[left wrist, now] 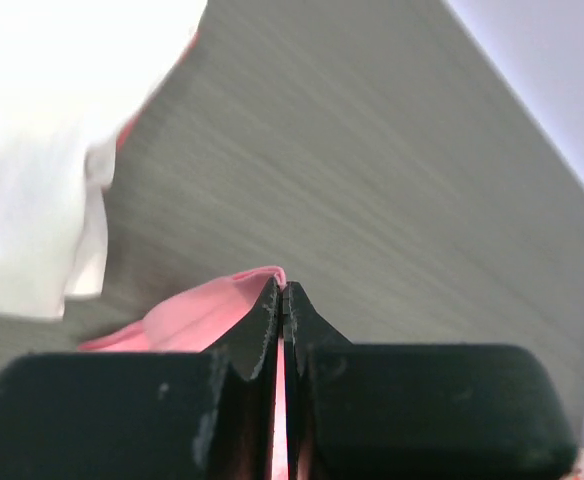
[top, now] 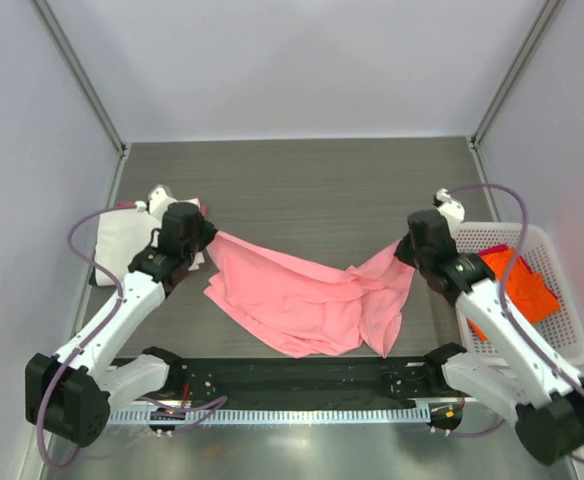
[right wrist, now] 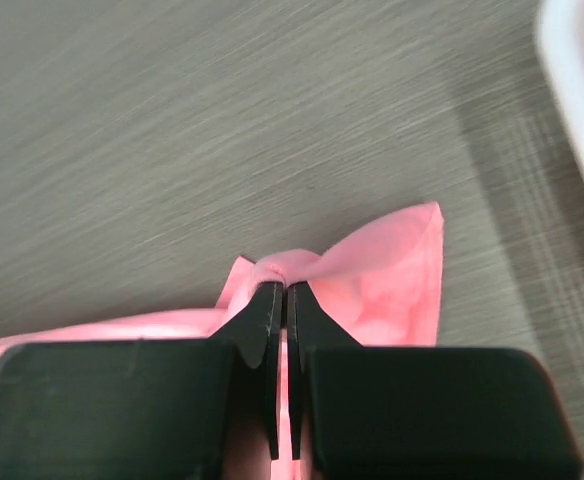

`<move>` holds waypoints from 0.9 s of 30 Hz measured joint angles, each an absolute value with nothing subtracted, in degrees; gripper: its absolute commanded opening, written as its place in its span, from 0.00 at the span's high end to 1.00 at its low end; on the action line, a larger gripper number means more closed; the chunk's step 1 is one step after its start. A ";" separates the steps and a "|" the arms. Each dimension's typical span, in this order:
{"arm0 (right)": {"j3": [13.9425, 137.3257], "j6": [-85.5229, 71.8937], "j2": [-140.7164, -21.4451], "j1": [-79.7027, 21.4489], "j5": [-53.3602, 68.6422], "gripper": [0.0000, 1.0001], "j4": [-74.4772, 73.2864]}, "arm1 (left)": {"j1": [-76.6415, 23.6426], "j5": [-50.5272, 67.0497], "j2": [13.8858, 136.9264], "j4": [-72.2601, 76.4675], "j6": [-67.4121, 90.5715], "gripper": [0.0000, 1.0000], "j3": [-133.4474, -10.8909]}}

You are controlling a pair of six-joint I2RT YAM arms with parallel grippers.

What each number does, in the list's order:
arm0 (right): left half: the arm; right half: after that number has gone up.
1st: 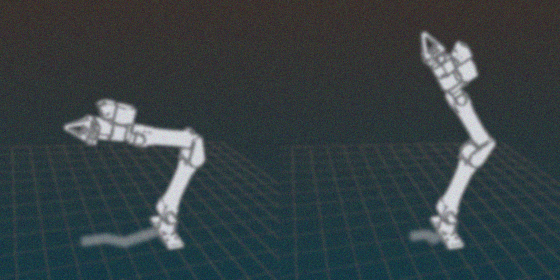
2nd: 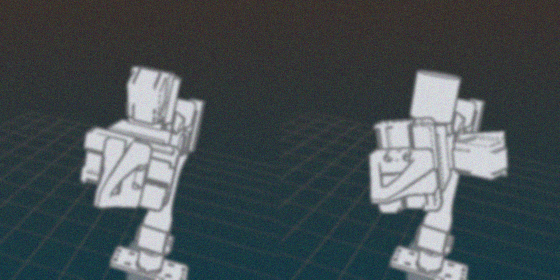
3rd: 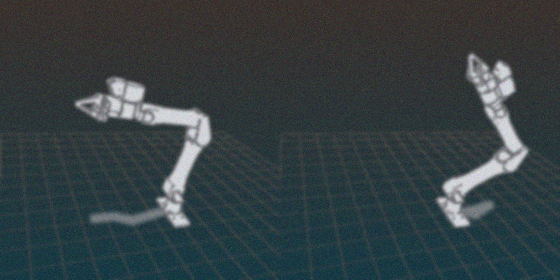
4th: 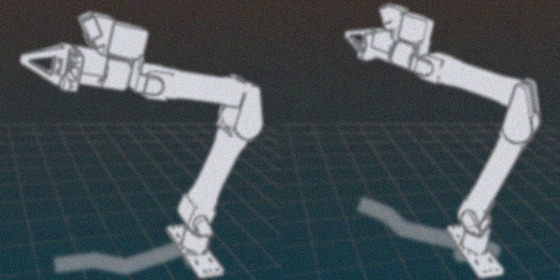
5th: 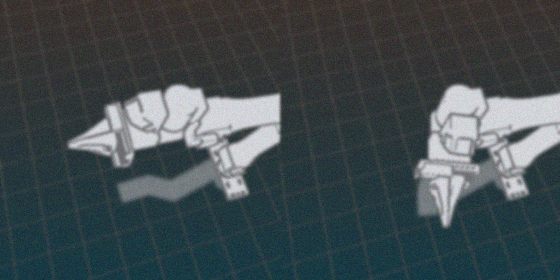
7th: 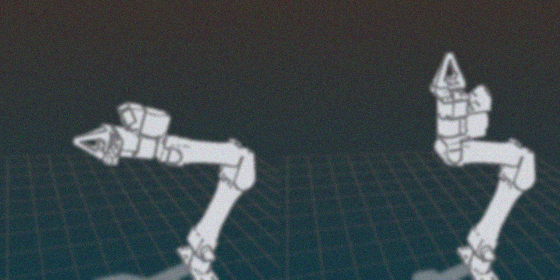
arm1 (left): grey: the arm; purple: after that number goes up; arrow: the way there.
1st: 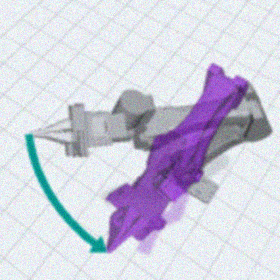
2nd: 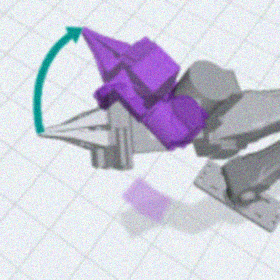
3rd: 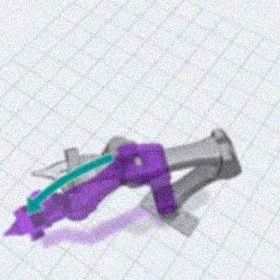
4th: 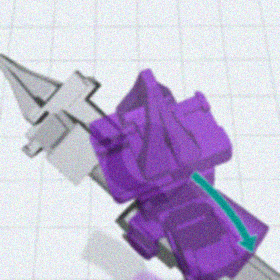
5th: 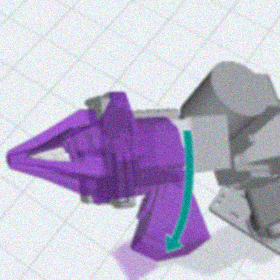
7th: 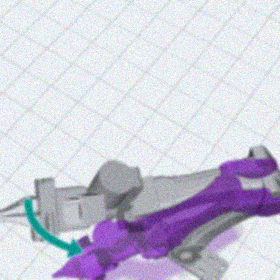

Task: Fold and stack the t-shirts
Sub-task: Flatten the tshirt out

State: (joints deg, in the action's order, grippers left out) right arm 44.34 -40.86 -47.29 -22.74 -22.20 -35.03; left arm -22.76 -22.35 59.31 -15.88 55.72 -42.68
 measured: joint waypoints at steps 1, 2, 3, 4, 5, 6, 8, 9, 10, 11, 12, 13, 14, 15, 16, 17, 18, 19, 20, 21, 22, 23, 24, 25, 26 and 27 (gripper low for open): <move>46.46 -40.27 -51.66 -22.74 -21.98 0.99 -34.57 | -21.28 -21.67 60.16 -16.51 55.11 1.00 -44.64; 48.60 -39.70 -55.75 -22.72 -21.74 0.99 -34.24 | -19.40 -20.60 61.32 -16.71 54.70 1.00 -46.74; 51.46 -38.98 -60.25 -22.48 -21.61 0.99 -33.82 | -17.10 -19.14 62.70 -17.23 54.28 1.00 -48.90; 54.22 -38.39 -63.20 -22.24 -21.23 0.99 -33.87 | -14.17 -17.37 64.79 -18.59 53.74 1.00 -51.79; 57.78 -37.65 -66.24 -21.82 -20.80 0.99 -34.15 | -12.32 -15.92 66.48 -19.59 53.45 1.00 -54.24; 62.52 -36.93 -69.54 -21.08 -20.29 0.99 -34.06 | -10.11 -14.46 68.75 -20.51 53.25 1.00 -57.52; 72.01 -35.90 -74.56 -19.73 -19.05 0.99 -34.52 | -6.50 -11.49 73.19 -23.38 52.93 1.00 -64.88; 76.93 -35.40 -76.73 -19.16 -18.55 0.99 -34.37 | -5.32 -10.15 74.89 -24.53 52.75 1.00 -68.69; 81.38 -34.92 -78.32 -18.79 -18.09 0.99 -34.61 | -4.19 -8.69 76.55 -26.28 52.53 1.00 -73.12; 87.22 -34.28 -80.23 -18.46 -17.65 0.99 -35.88 | -3.60 -7.70 77.45 -27.38 52.42 1.00 -76.34; 91.88 -33.82 -81.38 -18.24 -17.17 0.99 -36.01 | -3.05 -6.63 78.39 -29.04 52.03 1.00 -80.93; 95.68 -33.39 -81.91 -18.17 -16.64 0.99 -36.45 | -2.74 -5.74 78.83 -30.63 51.70 1.00 -85.06; 99.31 -32.95 -82.13 -18.13 -15.97 0.99 -36.86 | -2.59 -5.04 79.07 -32.53 51.33 1.00 -89.23; 102.21 -32.56 -81.80 -18.15 -15.27 0.99 -37.19 | -2.59 -4.49 79.02 -33.67 50.74 1.00 -92.53; 104.38 -32.14 -80.77 -18.15 -14.41 0.99 -37.36 | -2.57 -4.08 78.41 -34.54 50.33 1.00 -95.50; 105.41 -31.86 -79.42 -18.15 -13.54 0.99 -37.45 | -2.57 -3.64 77.08 -34.98 49.95 1.00 -97.47; 105.84 -31.51 -77.30 -18.15 -12.32 0.99 -37.76 | -2.57 -3.33 75.29 -35.20 49.63 1.00 -98.04; 105.91 -31.29 -74.63 -18.15 -11.09 0.99 -38.28 | -2.57 -3.03 72.77 -35.90 49.39 1.00 -97.97; 105.93 -31.11 -72.25 -18.15 -9.93 0.99 -38.85 | -2.57 -2.76 70.02 -36.67 49.23 1.00 -97.71; 105.91 -30.94 -69.19 -18.15 -8.36 0.99 -39.38 | -2.52 -2.48 66.65 -37.12 49.15 1.00 -97.14; 105.91 -30.79 -66.28 -18.15 -7.09 0.99 -39.57 | -2.50 -2.28 63.94 -37.52 49.15 1.00 -96.57; 105.89 -30.68 -63.26 -18.15 -5.63 0.99 -39.59 | -2.50 -1.93 60.84 -38.04 49.19 1.00 -95.98; 105.86 -30.61 -60.51 -18.15 -4.32 0.99 -39.68 | -2.50 -1.48 57.67 -38.44 49.25 1.00 -95.44; 105.86 -30.50 -57.21 -18.15 -2.94 0.99 -39.68 | -2.48 -1.13 54.48 -38.92 49.30 1.00 -94.89; 105.86 -30.46 -55.05 -18.15 -1.93 0.99 -39.68 | -2.50 -0.84 52.27 -39.40 49.39 1.00 -94.63; 106.19 -30.41 -52.29 -18.15 -1.10 0.99 -39.90 | -2.50 -0.73 50.06 -39.92 49.50 1.00 -94.59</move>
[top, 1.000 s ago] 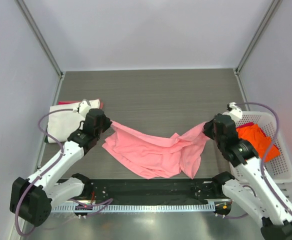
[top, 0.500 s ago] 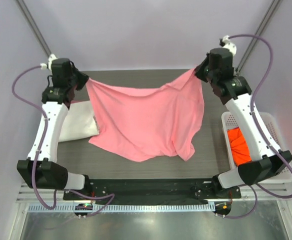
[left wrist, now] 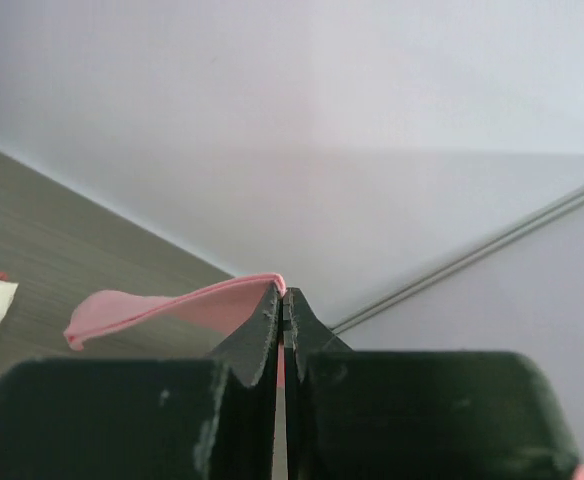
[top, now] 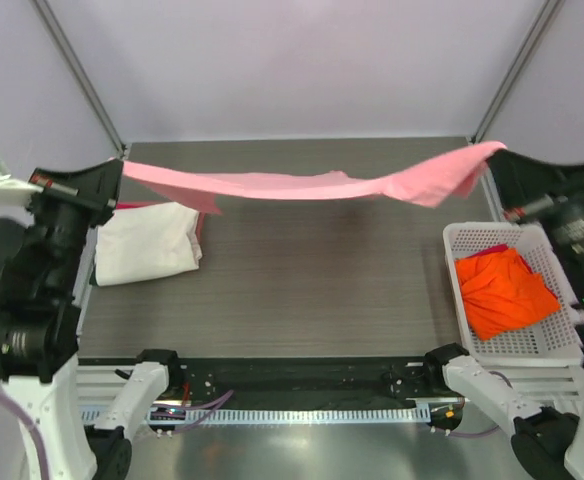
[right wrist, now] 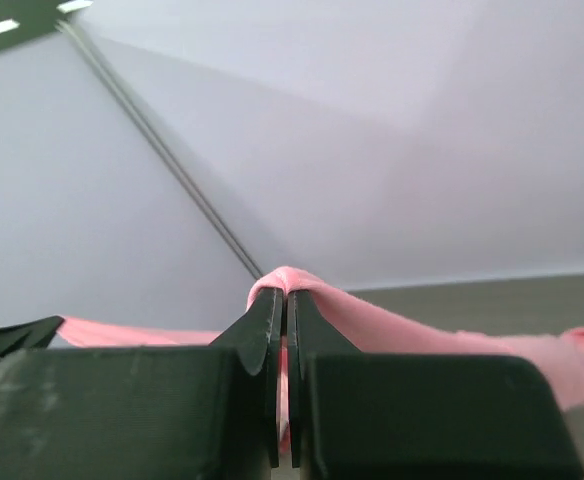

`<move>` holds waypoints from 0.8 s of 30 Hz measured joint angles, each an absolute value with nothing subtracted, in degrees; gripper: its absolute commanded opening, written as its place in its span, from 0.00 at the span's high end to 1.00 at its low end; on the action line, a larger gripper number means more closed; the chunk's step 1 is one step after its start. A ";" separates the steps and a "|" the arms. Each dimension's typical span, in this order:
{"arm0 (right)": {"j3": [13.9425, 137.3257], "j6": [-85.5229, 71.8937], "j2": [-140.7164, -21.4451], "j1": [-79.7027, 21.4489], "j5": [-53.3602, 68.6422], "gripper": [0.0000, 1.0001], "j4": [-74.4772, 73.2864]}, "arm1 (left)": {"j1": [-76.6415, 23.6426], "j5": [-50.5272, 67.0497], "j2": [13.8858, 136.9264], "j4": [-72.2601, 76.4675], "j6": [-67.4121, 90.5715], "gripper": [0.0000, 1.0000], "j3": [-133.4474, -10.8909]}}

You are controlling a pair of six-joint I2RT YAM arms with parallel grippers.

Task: Fold and stack the t-shirts
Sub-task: Flatten the tshirt out

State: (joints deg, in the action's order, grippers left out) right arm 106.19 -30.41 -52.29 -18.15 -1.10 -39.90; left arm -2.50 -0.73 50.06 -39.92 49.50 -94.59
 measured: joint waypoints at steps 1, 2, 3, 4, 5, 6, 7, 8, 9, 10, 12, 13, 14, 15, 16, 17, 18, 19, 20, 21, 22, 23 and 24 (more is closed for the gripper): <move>107.00 -30.37 -50.17 -18.15 -0.64 0.99 -40.23 | -2.50 -0.73 47.75 -40.42 49.56 1.00 -94.78; 108.73 -30.28 -48.14 -18.15 -0.21 0.99 -40.71 | -2.50 -0.75 46.28 -41.12 49.65 1.00 -95.44; 110.45 -30.24 -47.07 -18.15 0.01 0.99 -40.88 | -2.48 -0.75 45.17 -41.89 49.74 1.00 -96.66; 113.23 -30.17 -46.33 -18.15 0.23 0.99 -41.28 | -2.50 -0.71 44.88 -42.68 49.89 1.00 -98.50; 116.25 -30.04 -46.35 -18.15 0.36 0.99 -41.65 | -2.48 -0.69 44.91 -42.96 50.00 1.00 -100.25; 118.43 -30.00 -46.39 -18.15 0.36 0.99 -41.45 | -2.48 -0.62 45.15 -43.27 50.13 1.00 -101.78; 120.42 -29.95 -46.57 -18.15 0.34 0.99 -41.74 | -2.48 -0.56 45.47 -43.59 50.24 1.00 -102.85; 122.23 -29.85 -46.78 -18.15 0.32 0.99 -41.87 | -2.48 -0.47 45.78 -43.68 50.30 1.00 -103.57; 123.17 -29.76 -46.89 -18.15 0.08 0.99 -41.85 | -2.50 -0.36 46.09 -43.75 50.35 1.00 -103.88; 123.46 -29.56 -46.92 -18.15 -0.30 0.99 -41.82 | -2.48 -0.30 46.41 -43.86 50.39 1.00 -103.70; 122.28 -29.10 -46.92 -18.15 -1.61 0.99 -41.85 | -2.48 -0.12 46.65 -43.20 50.57 1.00 -101.16; 120.53 -28.86 -46.96 -18.15 -2.42 0.99 -41.54 | -2.48 0.05 46.68 -42.74 50.61 1.00 -98.83; 117.25 -28.56 -46.98 -18.15 -3.92 0.99 -40.99 | -2.48 0.14 46.89 -42.26 50.70 1.00 -96.29; 115.74 -28.51 -47.37 -18.15 -4.67 0.99 -41.06 | -2.48 0.23 47.27 -42.04 50.78 1.00 -93.67; 112.38 -28.32 -48.01 -18.15 -6.04 0.99 -40.05 | -2.50 0.45 48.07 -41.39 50.92 1.00 -91.00; 108.95 -28.14 -49.23 -18.15 -7.55 0.99 -39.59 | -2.50 0.64 49.10 -40.49 51.05 1.00 -88.44; 106.28 -28.08 -50.81 -18.15 -8.78 0.99 -39.33 | -2.50 0.82 50.78 -39.20 51.29 1.00 -85.23; 103.44 -27.92 -53.28 -18.15 -10.15 0.99 -38.85 | -2.48 0.95 52.51 -38.59 51.59 1.00 -83.22; 101.41 -27.70 -56.12 -18.15 -11.22 0.99 -38.68 | -2.48 1.17 54.52 -37.85 51.96 1.00 -81.36; 100.14 -27.51 -59.11 -18.15 -12.14 0.99 -38.59 | -2.48 1.30 57.23 -36.80 52.29 1.00 -79.70; 99.50 -27.27 -62.19 -18.15 -12.95 0.99 -38.59 | -2.50 1.32 58.41 -36.27 52.38 1.00 -79.18; 99.35 -27.07 -65.69 -18.13 -13.39 0.99 -38.35 | -2.48 1.41 62.76 -34.76 52.88 1.00 -77.78; 99.55 -26.92 -70.50 -17.89 -13.45 0.99 -38.17 | -2.48 1.41 65.80 -34.39 53.43 1.00 -77.65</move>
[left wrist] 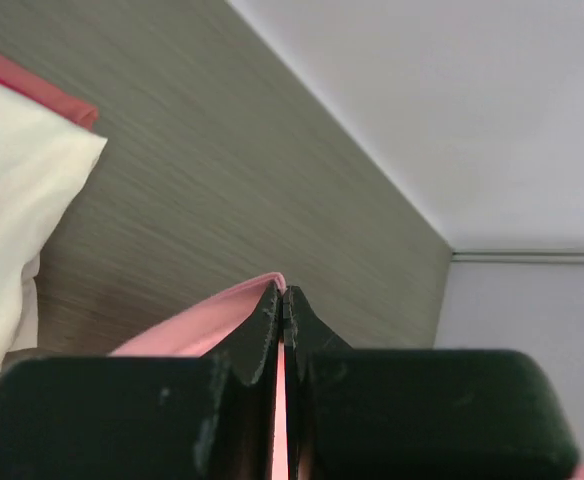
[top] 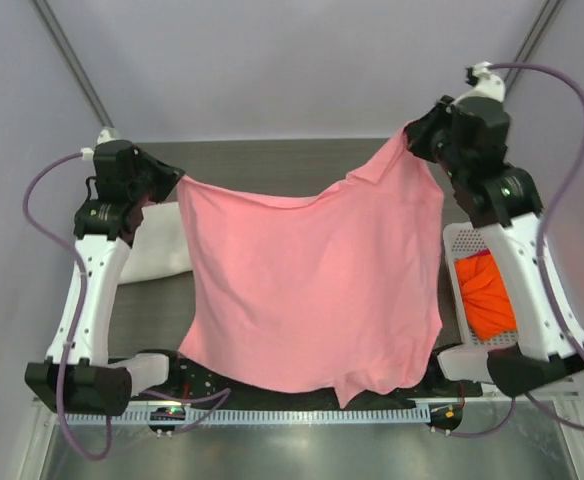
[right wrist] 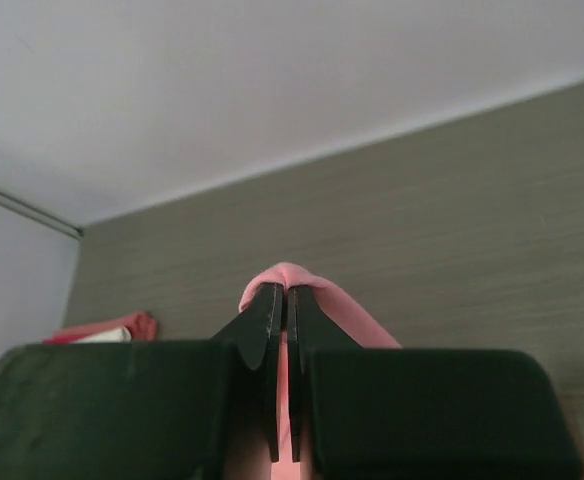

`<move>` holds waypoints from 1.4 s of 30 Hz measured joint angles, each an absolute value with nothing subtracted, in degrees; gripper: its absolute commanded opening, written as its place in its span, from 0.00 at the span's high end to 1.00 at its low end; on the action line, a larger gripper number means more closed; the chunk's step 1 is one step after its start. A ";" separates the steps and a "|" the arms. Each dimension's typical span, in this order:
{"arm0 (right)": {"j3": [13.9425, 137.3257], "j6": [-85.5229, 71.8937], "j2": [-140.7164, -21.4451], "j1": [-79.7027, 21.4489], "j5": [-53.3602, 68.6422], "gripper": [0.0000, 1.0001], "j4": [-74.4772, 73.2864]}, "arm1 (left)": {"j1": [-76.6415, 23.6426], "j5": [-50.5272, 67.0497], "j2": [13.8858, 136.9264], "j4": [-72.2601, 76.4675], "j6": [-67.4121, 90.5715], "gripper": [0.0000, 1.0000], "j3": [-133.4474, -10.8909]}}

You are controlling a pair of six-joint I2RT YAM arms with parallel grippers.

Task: Fold and stack the t-shirts
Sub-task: Flatten the tshirt out

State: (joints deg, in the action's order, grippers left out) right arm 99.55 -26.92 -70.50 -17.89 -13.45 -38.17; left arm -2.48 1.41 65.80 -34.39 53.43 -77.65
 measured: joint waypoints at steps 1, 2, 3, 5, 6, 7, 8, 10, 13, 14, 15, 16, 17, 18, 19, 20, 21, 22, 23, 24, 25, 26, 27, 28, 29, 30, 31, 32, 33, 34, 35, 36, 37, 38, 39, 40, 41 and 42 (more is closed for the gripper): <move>100.12 -26.85 -73.65 -17.56 -13.28 0.99 -38.30 | -2.48 1.41 67.92 -33.91 53.58 1.00 -77.80; 101.30 -26.85 -76.97 -17.19 -12.88 0.99 -38.72 | -2.50 1.39 70.78 -34.09 53.74 1.00 -79.09; 103.18 -26.87 -80.05 -16.49 -12.05 0.99 -39.33 | -2.48 1.34 73.34 -34.35 53.78 1.00 -81.25; 109.67 -27.22 -86.00 -14.13 -9.17 0.99 -40.40 | -2.39 1.34 79.72 -35.44 53.78 1.00 -89.69; 113.30 -27.68 -88.20 -12.73 -7.60 0.99 -40.40 | -2.17 1.56 83.07 -35.22 53.82 1.00 -94.89; 117.54 -28.34 -90.45 -10.98 -5.63 0.99 -40.80 | -1.96 1.89 85.80 -35.59 53.87 1.00 -99.61; 121.84 -29.26 -92.44 -8.95 -3.09 0.99 -40.75 | -1.61 2.50 88.90 -35.48 53.91 1.00 -105.34; 131.61 -31.53 -96.73 -4.10 2.04 0.99 -39.97 | -0.82 3.51 94.02 -34.87 54.02 1.00 -115.15; 143.90 -34.74 -101.97 1.91 9.47 0.99 -36.88 | 1.26 6.22 99.42 -33.93 54.70 1.00 -125.93; 145.60 -35.42 -102.69 3.01 10.79 0.99 -36.29 | 2.07 7.29 100.18 -33.34 55.16 1.00 -127.24; 146.43 -36.10 -103.00 3.95 12.69 0.99 -35.24 | 2.92 8.19 100.42 -32.53 55.37 1.00 -127.42; 145.95 -36.51 -102.89 4.23 14.17 0.99 -34.57 | 3.77 9.15 100.57 -31.81 55.51 1.00 -127.07; 143.59 -36.69 -101.82 4.23 15.51 0.99 -32.82 | 4.36 9.80 100.53 -30.57 55.48 1.00 -125.73; 139.50 -36.93 -100.31 4.19 16.82 0.99 -31.33 | 4.73 10.44 100.16 -28.99 55.48 1.00 -123.72; 132.66 -37.26 -97.65 4.08 18.28 0.99 -28.45 | 5.06 11.05 99.53 -26.96 55.46 1.00 -120.29; 127.37 -37.52 -95.79 3.90 19.40 0.99 -27.51 | 5.23 11.60 99.11 -25.82 55.48 1.00 -117.25; 122.65 -37.74 -94.45 3.86 20.45 0.99 -26.02 | 5.28 12.12 98.67 -23.86 55.44 1.00 -113.49; 116.99 -37.91 -93.01 3.88 21.50 0.99 -23.99 | 5.23 12.45 98.04 -22.24 55.29 1.00 -109.56; 112.01 -38.06 -92.01 4.03 22.31 0.99 -23.05 | 4.99 12.86 97.38 -21.23 55.09 1.00 -105.03; 107.44 -38.15 -91.26 4.25 22.92 0.99 -22.04 | 4.73 13.13 96.82 -20.43 55.00 1.00 -100.71; 101.80 -38.15 -90.35 4.43 23.35 0.99 -20.58 | 4.32 13.28 96.01 -19.00 54.89 1.00 -95.37; 97.80 -38.15 -89.56 4.58 23.55 0.99 -19.97 | 3.88 13.37 95.26 -18.31 54.85 1.00 -90.96; 91.92 -38.15 -88.25 4.69 23.59 0.99 -18.96 | 3.31 13.37 94.19 -16.93 54.81 1.00 -85.25; 86.78 -38.15 -86.70 4.75 23.59 0.99 -18.22 | 2.87 13.32 93.10 -15.92 54.83 1.00 -80.95; 81.17 -38.09 -84.62 4.80 23.57 0.99 -18.48 | 2.35 13.32 91.77 -15.75 54.89 1.00 -75.85; 76.64 -38.06 -82.65 4.89 23.51 0.99 -18.13 | 1.85 13.30 90.13 -15.40 54.98 1.00 -70.76; 71.61 -37.98 -79.81 4.91 23.24 0.99 -18.28 | 1.50 13.32 88.66 -14.68 55.05 1.00 -67.02; 67.48 -37.87 -76.99 4.99 22.94 0.99 -18.33 | 1.06 13.28 86.19 -13.96 55.13 1.00 -62.02; 63.96 -37.76 -74.08 4.99 22.63 0.99 -18.24 | 0.75 13.15 83.94 -13.58 55.11 1.00 -58.37; 59.94 -37.56 -70.13 4.99 22.20 0.99 -18.22 | 0.56 13.04 80.64 -12.95 55.07 1.00 -53.93; 57.39 -37.43 -66.92 4.99 22.02 0.99 -18.61 | 0.49 12.75 77.91 -12.36 55.11 1.00 -50.78; 54.81 -37.30 -63.37 5.02 21.67 0.99 -18.74 | 0.49 12.51 75.22 -12.03 55.09 1.00 -47.99; 52.71 -37.17 -60.29 5.02 21.37 0.99 -18.57 | 0.49 12.43 72.18 -11.70 55.09 1.00 -45.15; 50.52 -37.12 -56.73 5.02 21.12 0.99 -18.70 | 0.49 12.38 69.19 -10.90 55.07 1.00 -42.46; 48.40 -36.99 -53.47 5.02 20.88 0.99 -19.07 | 0.49 12.25 65.93 -9.76 55.05 1.00 -39.33; 46.19 -36.82 -50.11 5.02 20.49 0.99 -19.59 | 0.49 12.25 63.11 -9.21 55.05 1.00 -36.69; 44.66 -36.69 -47.72 5.02 20.08 0.99 -20.49 | 0.49 12.27 60.73 -8.64 55.02 1.00 -34.35; 42.89 -36.56 -45.10 5.02 19.40 0.99 -21.67 | 0.32 12.27 58.22 -8.32 55.00 1.00 -31.68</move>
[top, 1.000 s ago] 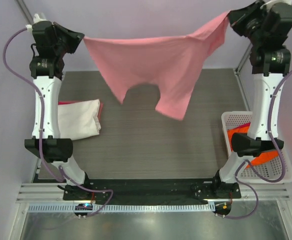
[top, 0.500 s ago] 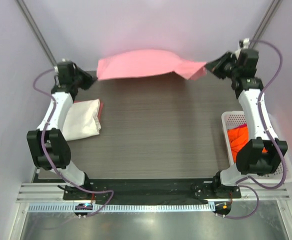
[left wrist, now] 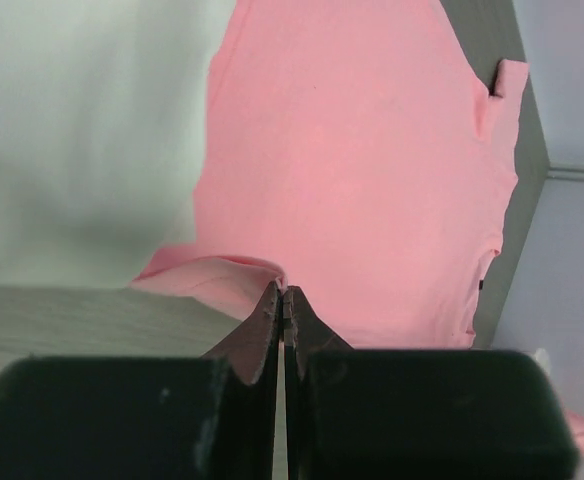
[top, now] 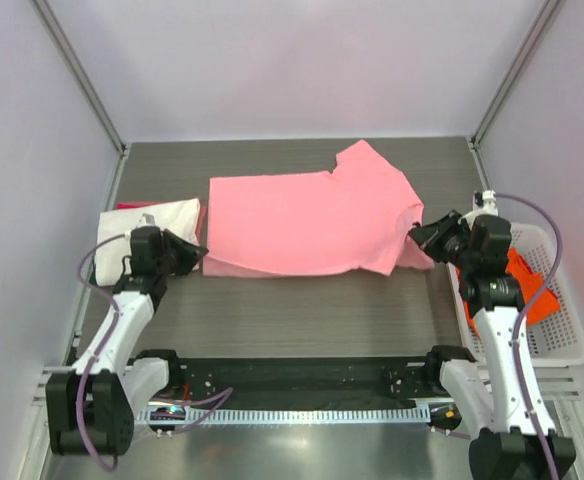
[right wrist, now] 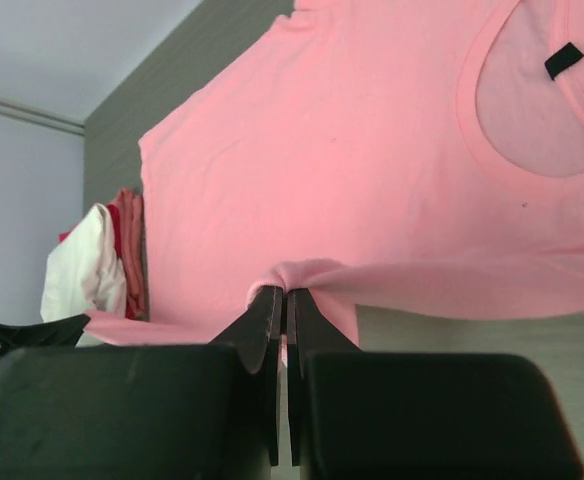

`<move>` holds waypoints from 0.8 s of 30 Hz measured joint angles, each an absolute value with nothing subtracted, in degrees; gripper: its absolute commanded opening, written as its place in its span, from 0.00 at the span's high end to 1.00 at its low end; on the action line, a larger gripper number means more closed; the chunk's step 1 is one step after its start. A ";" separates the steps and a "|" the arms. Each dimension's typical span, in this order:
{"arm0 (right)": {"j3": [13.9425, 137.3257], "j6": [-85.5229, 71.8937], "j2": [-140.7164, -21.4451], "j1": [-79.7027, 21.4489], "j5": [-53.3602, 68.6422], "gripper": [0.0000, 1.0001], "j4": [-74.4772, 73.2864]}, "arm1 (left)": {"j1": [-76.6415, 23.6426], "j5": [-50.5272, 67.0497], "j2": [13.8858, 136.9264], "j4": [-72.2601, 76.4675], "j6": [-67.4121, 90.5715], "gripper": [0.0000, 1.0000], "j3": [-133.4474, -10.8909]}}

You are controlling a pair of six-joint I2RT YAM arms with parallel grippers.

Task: Fold and stack the t-shirts
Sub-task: Flatten the tshirt out, then fold the tshirt

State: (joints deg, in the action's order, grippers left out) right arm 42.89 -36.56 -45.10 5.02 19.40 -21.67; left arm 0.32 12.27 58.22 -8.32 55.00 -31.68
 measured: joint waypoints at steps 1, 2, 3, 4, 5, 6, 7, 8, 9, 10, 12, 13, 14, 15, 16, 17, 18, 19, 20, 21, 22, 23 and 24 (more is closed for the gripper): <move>41.01 -36.45 -42.26 5.02 18.79 0.99 -23.24 | -0.10 12.25 55.66 -8.36 54.98 1.00 -28.95; 39.66 -36.38 -40.27 5.02 18.35 0.99 -24.62 | -0.38 12.32 53.65 -8.38 54.98 1.00 -26.76; 38.20 -36.36 -37.71 5.02 17.80 0.99 -26.59 | -0.64 12.36 51.53 -8.62 54.98 1.00 -24.67; 36.73 -36.34 -34.83 5.02 17.23 0.99 -28.80 | -0.82 12.43 48.84 -9.10 54.98 1.00 -22.35; 35.75 -36.34 -32.47 5.02 16.80 0.98 -30.65 | -1.06 12.43 45.95 -10.22 55.02 1.00 -20.45; 34.98 -36.36 -29.95 5.02 16.29 0.98 -32.56 | -1.10 12.29 43.05 -11.46 55.07 1.00 -19.05; 34.37 -36.42 -27.29 5.02 15.99 0.97 -34.46 | -1.13 12.01 39.70 -12.60 55.11 1.00 -17.69; 33.98 -36.62 -25.28 5.02 15.79 0.96 -36.05 | -1.13 11.73 36.80 -13.80 55.13 1.00 -16.80; 33.93 -36.82 -23.35 5.02 15.53 0.96 -37.47 | -1.13 11.33 33.74 -15.22 55.24 1.00 -16.16; 33.95 -37.06 -21.98 5.02 14.92 0.97 -38.44 | -1.13 10.87 31.33 -16.34 55.33 1.00 -15.90; 33.93 -37.47 -21.85 5.02 13.63 0.98 -39.68 | -1.13 10.22 28.16 -17.89 55.51 1.00 -15.79; 33.89 -37.67 -22.74 5.02 12.82 0.98 -40.21 | -1.13 9.87 27.40 -18.31 55.57 1.00 -15.79; 33.87 -37.78 -23.86 5.02 12.34 0.98 -40.45 | -1.13 9.52 27.27 -18.55 55.57 1.00 -15.79; 33.82 -37.89 -25.19 5.02 11.81 0.99 -40.51 | -1.13 9.10 27.57 -18.96 55.59 1.00 -15.79; 33.74 -37.91 -26.92 5.02 11.44 0.99 -40.45 | -1.13 8.78 28.18 -19.22 55.59 1.00 -15.79; 33.74 -37.89 -29.06 5.02 11.14 0.99 -40.29 | -1.13 8.54 29.15 -19.29 55.59 1.00 -15.79; 33.74 -37.85 -30.83 5.02 10.98 0.99 -39.94 | -1.13 8.27 30.61 -19.18 55.59 1.00 -15.79; 33.76 -37.67 -32.95 5.02 10.72 0.99 -39.55 | -1.13 8.10 31.86 -19.16 55.57 1.00 -15.79; 33.85 -37.54 -35.07 5.02 10.50 0.99 -39.05 | -1.13 8.03 33.23 -19.16 55.59 1.00 -15.79; 34.13 -37.23 -37.91 5.02 10.13 0.99 -38.79 | -1.13 7.94 35.05 -19.03 55.57 1.00 -15.84; 34.68 -36.95 -39.88 5.02 10.00 0.99 -38.65 | -1.13 7.90 36.12 -18.83 55.59 1.00 -15.88; 35.51 -36.49 -42.11 5.02 9.65 0.99 -38.39 | -1.13 7.73 37.54 -18.63 55.61 1.00 -15.94; 36.29 -36.10 -44.53 5.02 9.43 0.99 -37.93 | -1.13 7.57 39.07 -18.52 55.64 1.00 -16.19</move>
State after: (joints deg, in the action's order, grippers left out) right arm 36.29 -36.10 -44.53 5.02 9.43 -37.93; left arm -1.13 7.57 39.07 -18.52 55.64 -16.19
